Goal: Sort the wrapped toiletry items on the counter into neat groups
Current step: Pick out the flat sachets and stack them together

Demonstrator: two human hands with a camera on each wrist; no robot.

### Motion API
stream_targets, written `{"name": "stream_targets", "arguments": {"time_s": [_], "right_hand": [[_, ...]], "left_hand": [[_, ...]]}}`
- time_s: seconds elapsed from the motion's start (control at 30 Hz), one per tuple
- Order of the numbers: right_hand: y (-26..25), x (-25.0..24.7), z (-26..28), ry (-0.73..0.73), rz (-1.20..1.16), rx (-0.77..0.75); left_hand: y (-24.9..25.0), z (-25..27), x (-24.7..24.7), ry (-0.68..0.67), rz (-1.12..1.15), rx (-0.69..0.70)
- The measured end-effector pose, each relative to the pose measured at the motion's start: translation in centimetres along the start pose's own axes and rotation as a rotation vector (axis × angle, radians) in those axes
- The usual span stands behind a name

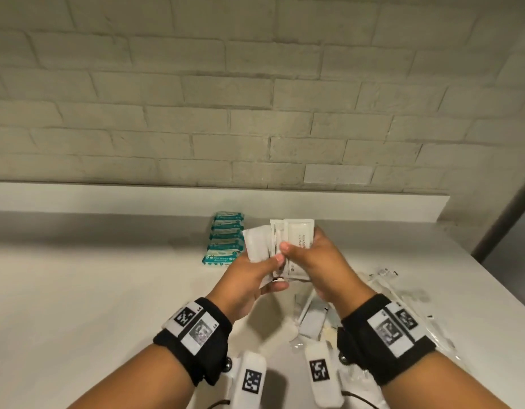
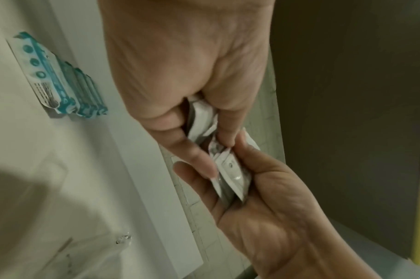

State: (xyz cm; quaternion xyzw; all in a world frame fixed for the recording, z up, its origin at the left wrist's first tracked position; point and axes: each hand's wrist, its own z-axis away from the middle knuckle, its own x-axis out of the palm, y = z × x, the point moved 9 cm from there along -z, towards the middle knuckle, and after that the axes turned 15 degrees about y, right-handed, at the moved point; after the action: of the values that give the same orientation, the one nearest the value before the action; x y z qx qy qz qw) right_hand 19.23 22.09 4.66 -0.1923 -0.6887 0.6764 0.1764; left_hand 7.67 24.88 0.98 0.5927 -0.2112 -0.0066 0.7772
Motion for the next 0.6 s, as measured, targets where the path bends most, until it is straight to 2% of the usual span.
{"name": "stream_targets", "arguments": {"time_s": [0.13,0.2,0.27,0.4,0.43,0.5,0.57,0.6], "right_hand": [[0.2,-1.6,-0.9,0.181,-0.04,-0.002],[0.0,-3.0,-1.4,0.241,-0.119,0.022],[-0.2,-2.9,-1.3,0.175,-0.209,0.041],[-0.2,0.5,1.2,-0.106,-0.226,0.137],[-0.2,1.0,1.4,-0.117,-0.176,0.121],[-0.8,0.5,1.1,-0.041,-0.107,0.053],[-2.4,-0.7,0.5,0.005,-0.106,-0.075],[-3.4,-0.9,0.4,-0.02,-0.094,-0.151]], "left_hand": [[-0.6,0.4,0.2,-0.071,0.095,-0.147],[-0.3,0.6,-0.2,-0.088,0.059,-0.141],[0.1,0.8,-0.7,-0.086,-0.006,-0.096],[0.0,0.9,-1.1,-0.093,-0.179,-0.018],[-0.2,1.0,-1.0,-0.108,-0.205,-0.011],[-0.5,1.0,-0.8,-0.116,-0.225,-0.018],[-0.3,0.8,-1.2,-0.078,-0.18,-0.059],[-0.2,0.6,-1.4,-0.046,-0.125,-0.092]]}}
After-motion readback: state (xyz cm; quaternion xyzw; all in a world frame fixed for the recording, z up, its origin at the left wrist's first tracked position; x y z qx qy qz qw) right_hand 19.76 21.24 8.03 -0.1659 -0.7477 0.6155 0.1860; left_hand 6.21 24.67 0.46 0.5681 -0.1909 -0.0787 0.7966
